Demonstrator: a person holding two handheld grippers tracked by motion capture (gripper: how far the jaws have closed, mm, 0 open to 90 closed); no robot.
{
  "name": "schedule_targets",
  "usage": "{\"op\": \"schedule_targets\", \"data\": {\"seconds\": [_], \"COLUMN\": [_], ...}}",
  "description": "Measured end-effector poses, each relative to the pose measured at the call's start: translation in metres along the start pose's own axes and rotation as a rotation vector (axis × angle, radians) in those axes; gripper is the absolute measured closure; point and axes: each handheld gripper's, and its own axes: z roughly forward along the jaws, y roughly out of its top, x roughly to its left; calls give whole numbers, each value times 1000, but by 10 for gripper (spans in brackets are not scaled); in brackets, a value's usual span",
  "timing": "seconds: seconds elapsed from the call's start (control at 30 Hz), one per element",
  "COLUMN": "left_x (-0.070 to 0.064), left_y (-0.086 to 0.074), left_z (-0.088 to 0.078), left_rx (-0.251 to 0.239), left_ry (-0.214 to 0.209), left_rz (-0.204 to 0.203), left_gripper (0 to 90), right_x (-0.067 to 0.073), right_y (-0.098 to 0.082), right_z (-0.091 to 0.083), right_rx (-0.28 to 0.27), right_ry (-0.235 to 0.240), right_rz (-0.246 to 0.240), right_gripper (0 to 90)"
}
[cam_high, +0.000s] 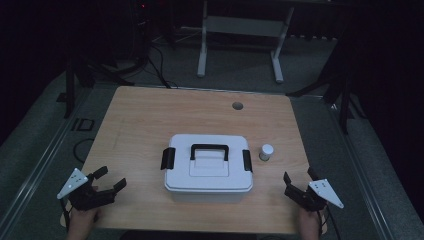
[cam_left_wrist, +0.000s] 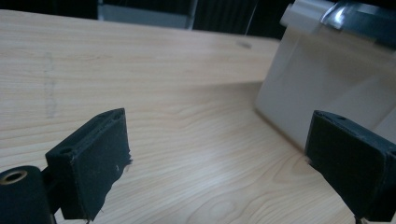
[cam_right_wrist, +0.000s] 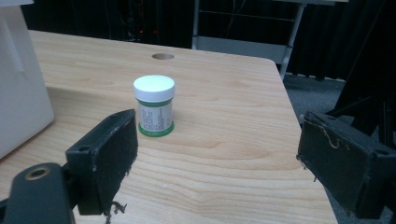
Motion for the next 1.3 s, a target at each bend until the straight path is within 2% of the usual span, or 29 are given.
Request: {"op": "schedule_targets", "data": {"seconds": [0.07, 0.1, 0.2, 0.3, 0.33, 0.4, 0.47, 0.5, 0.6, 0.63, 0.67, 0.7, 0.73, 0.77, 0.83, 0.87, 0.97, 1.1, 1.3], "left_x": [6, 6, 15, 20, 22, 22, 22, 22, 22, 22, 22, 22, 21, 20, 20, 20, 20, 19, 18], "left_y": [-1, -1, -2, -2, -2, 0, 0, 2, 5, 5, 9, 9, 13, 15, 20, 24, 32, 44, 60], "left_z": [-1, -1, -2, -4, -5, -4, -4, -2, -2, -2, 0, 0, 2, 2, 2, 1, 0, 2, 0], "left_rx": [38, 38, 96, 107, 115, 141, 141, 202, 246, 246, 295, 295, 342, 366, 401, 420, 476, 594, 677], "left_ry": [-64, -64, -82, -78, -99, -107, -107, -141, -191, -191, -223, -223, -230, -221, -223, -208, -202, -210, -190], "left_rz": [0, 0, 22, 12, 13, 39, 39, 85, 109, 109, 122, 122, 148, 161, 182, 201, 231, 282, 328], "left_gripper": [15, 14, 14, 14, 14, 14, 15, 15, 20, 20, 20, 20, 20, 19, 19, 18, 18, 18, 18], "right_x": [2, 2, 2, 2, 2, 3, 3, 4, 4, 4, 4, 4, 5, 5, 6, 6, 5, 4, 3], "right_y": [0, 0, 0, 0, 0, -1, -1, -1, -1, -1, -1, -1, -1, -1, -1, -1, -1, -1, -1], "right_z": [1, 1, 1, 1, 2, 2, 2, 3, 4, 4, 4, 4, 4, 5, 4, 3, 2, 2, 1], "right_rx": [6, 6, 13, 16, 18, 20, 24, 31, 35, 35, 39, 39, 44, 46, 47, 38, 30, 32, 24], "right_ry": [9, 9, 21, 24, 33, 44, 45, 46, 73, 73, 87, 87, 83, 82, 77, 82, 77, 75, 79], "right_rz": [-16, -16, -23, -21, -22, -23, -28, -34, -31, -31, -29, -29, -39, -44, -54, -55, -45, -43, -35], "right_gripper": [119, 119, 119, 119, 119, 119, 119, 119, 119, 119, 119, 119, 119, 119, 126, 127, 127, 127, 127]}}
